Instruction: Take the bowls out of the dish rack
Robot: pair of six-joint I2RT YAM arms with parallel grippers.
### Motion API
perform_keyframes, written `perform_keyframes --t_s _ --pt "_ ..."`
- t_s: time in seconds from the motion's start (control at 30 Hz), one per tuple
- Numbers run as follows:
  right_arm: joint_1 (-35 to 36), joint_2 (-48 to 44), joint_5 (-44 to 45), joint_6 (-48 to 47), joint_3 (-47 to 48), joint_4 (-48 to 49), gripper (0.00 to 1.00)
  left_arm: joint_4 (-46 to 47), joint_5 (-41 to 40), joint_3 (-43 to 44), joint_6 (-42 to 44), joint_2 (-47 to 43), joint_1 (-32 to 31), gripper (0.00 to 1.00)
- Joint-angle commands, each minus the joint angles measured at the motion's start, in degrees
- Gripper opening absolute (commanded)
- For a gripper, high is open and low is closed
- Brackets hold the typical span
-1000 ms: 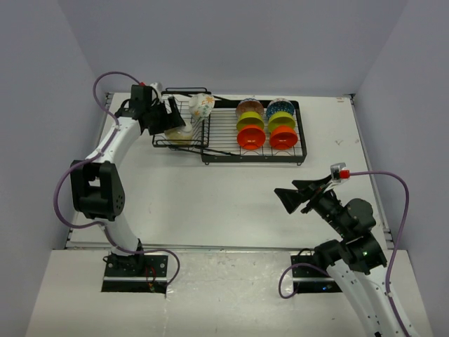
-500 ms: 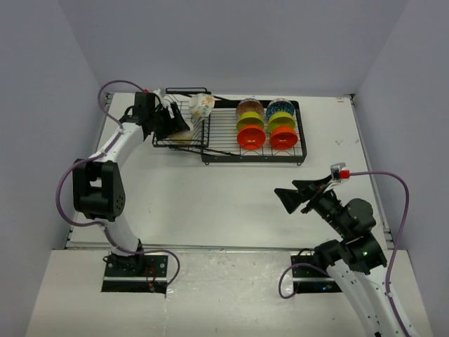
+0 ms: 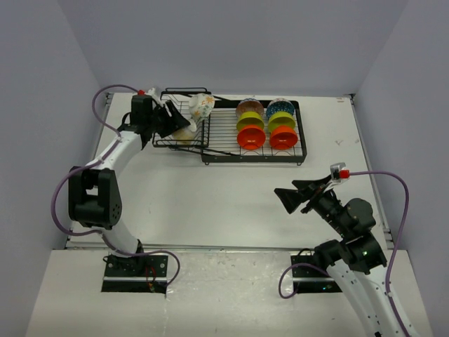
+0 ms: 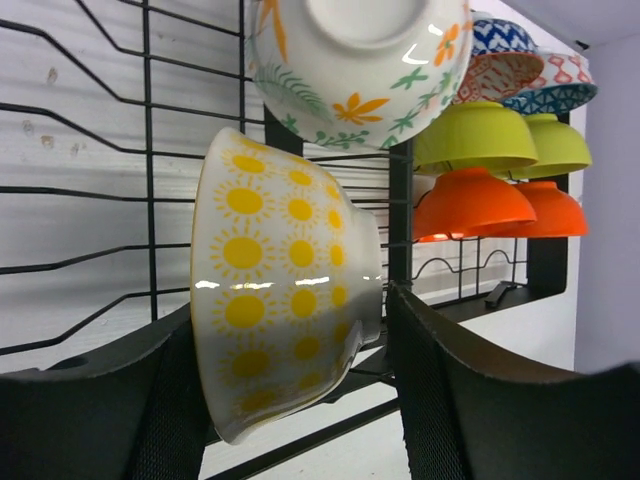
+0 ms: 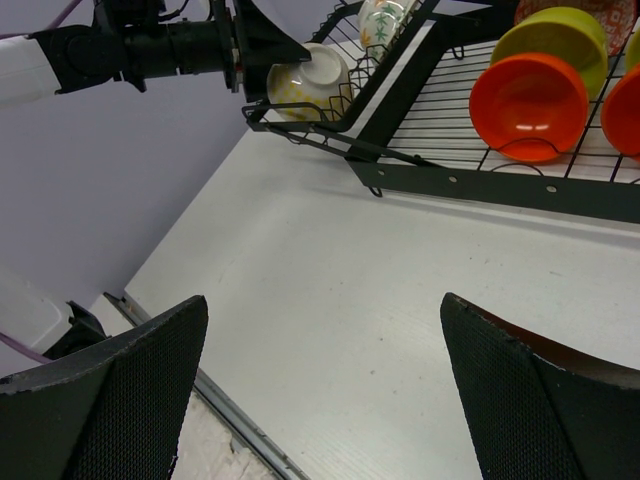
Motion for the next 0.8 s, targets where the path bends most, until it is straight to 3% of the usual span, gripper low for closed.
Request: perform_keyframes --t_s 0.0,0.13,0.33,0.53,0.6,0.73,0.77 --pt "0.19 0.47 -1.49 -0.81 -0.11 1.60 0.99 5.64 2.93 -0.79 -2.84 -1.87 -0.42 0.63" --pt "0.27 0.30 -1.49 -0.81 -0.02 1.51 0.99 7.32 4.33 -1.32 -4.15 -0.03 -0.42 0.59" --pt "0.27 0.56 -1.58 -0.90 -0.19 1.60 0.99 11.62 6.62 -2.81 -5.65 1.73 -0.42 0.38" --pt "0.27 0.65 -1.58 -0.99 -0.28 1.69 0.99 15.14 7.67 -4.92 -6.97 1.90 -0.42 0.31" --pt "0.19 0.56 -1.58 -0.90 -0.20 1.60 0.99 15.40 7.76 -4.84 -6.97 2.34 -0.42 0.25" --pt "0.27 0.30 -1.31 -0.90 -0.37 1.42 0.99 15.32 8.46 -4.05 -6.18 4.71 -0.51 0.24" --pt "0.27 0.12 -1.31 -0.90 -0.37 1.42 0.99 14.62 8.47 -3.87 -5.83 4.98 -0.51 0.11"
